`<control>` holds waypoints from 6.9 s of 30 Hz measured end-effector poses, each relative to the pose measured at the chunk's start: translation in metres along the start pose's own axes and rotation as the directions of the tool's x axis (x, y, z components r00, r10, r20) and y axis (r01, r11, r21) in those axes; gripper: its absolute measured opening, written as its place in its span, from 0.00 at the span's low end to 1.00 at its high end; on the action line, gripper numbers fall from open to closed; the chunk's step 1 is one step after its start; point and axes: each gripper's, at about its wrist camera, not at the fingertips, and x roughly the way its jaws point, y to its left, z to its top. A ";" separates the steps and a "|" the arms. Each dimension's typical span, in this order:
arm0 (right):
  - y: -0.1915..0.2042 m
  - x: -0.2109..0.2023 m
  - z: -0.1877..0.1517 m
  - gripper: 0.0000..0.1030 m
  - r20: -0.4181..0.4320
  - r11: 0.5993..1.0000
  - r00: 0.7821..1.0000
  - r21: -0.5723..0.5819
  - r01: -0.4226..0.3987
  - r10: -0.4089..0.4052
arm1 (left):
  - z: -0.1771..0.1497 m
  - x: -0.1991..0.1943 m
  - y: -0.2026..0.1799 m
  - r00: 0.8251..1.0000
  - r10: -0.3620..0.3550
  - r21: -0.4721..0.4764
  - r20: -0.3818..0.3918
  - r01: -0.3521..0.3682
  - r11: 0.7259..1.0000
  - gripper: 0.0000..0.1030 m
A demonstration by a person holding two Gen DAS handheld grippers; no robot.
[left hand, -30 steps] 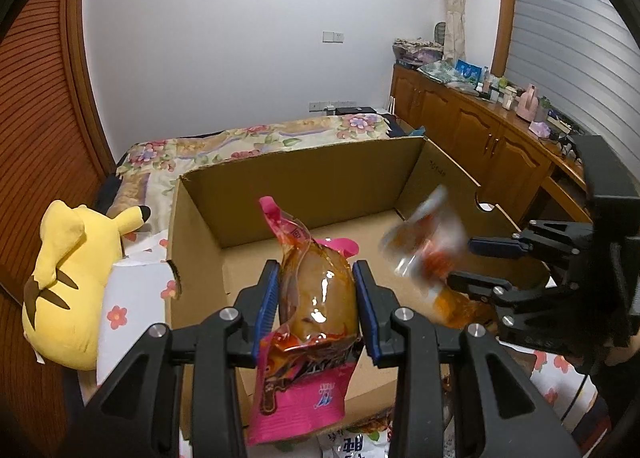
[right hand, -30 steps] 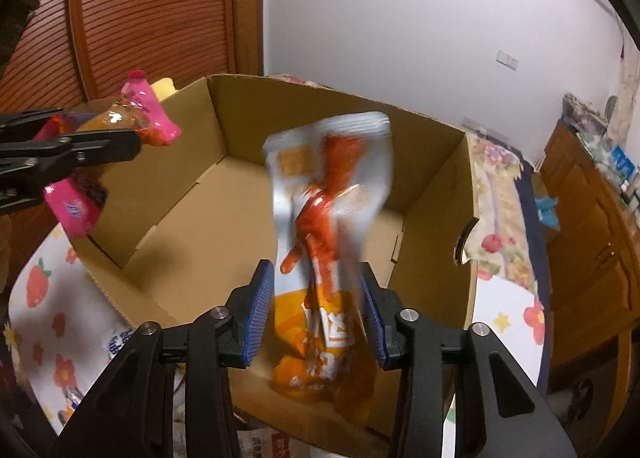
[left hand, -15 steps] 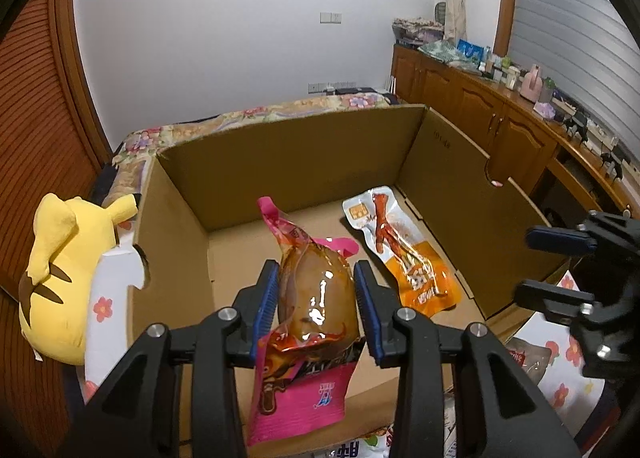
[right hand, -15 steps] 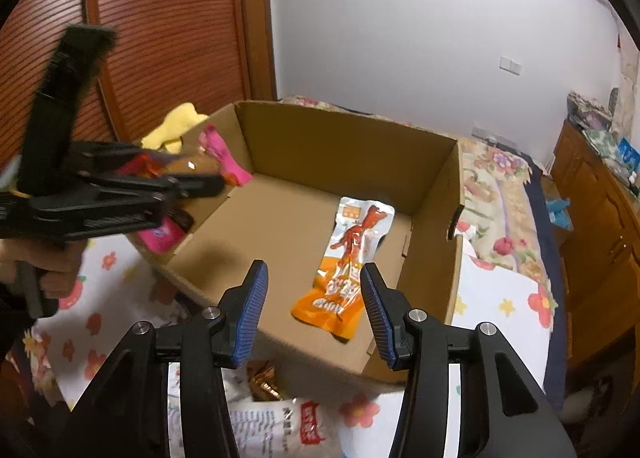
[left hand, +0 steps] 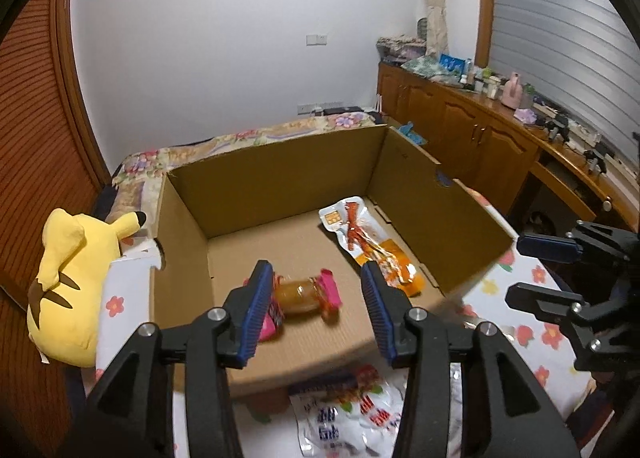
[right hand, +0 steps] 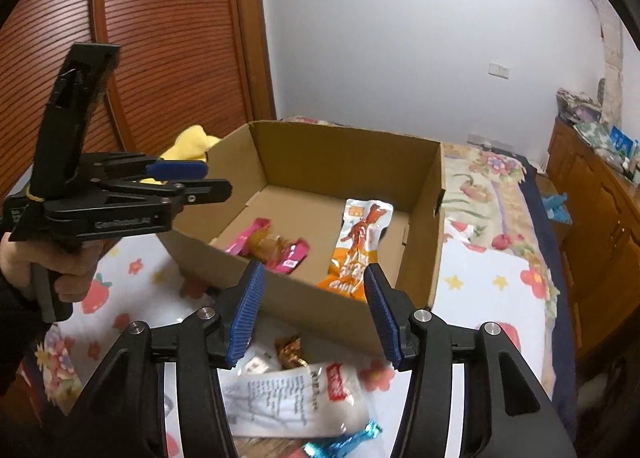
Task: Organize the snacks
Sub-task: 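Open both tools to drop the candy and pouch into the box, then lower the left tool onto the silver pouch while the right tool approaches the white sausage pack, then close the left tool on the silver pouch while the right tool grasps the white pack, then lift and carry the silver pouch and white pack over the box with both tools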
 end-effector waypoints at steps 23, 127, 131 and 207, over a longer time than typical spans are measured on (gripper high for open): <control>0.034 -0.044 -0.079 0.63 0.030 0.995 0.999 0.094 0.023 -0.026 | -0.083 -0.094 -0.033 0.997 -0.019 0.065 0.074 0.014 0.998 0.51; 0.025 0.011 -0.080 0.19 0.004 0.963 1.000 0.267 -0.025 0.025 | -0.207 -0.048 -0.033 1.000 -0.020 -0.050 -0.008 0.020 0.999 0.10; 0.033 0.003 -0.078 0.16 0.025 0.970 0.999 0.240 -0.032 0.026 | -0.206 -0.055 -0.039 1.000 -0.028 -0.035 0.007 0.029 0.999 0.07; 0.005 0.012 0.087 0.15 0.223 0.999 0.975 -0.024 0.030 -0.024 | 0.010 -0.032 0.023 0.981 -0.002 -0.028 0.194 0.007 1.000 0.02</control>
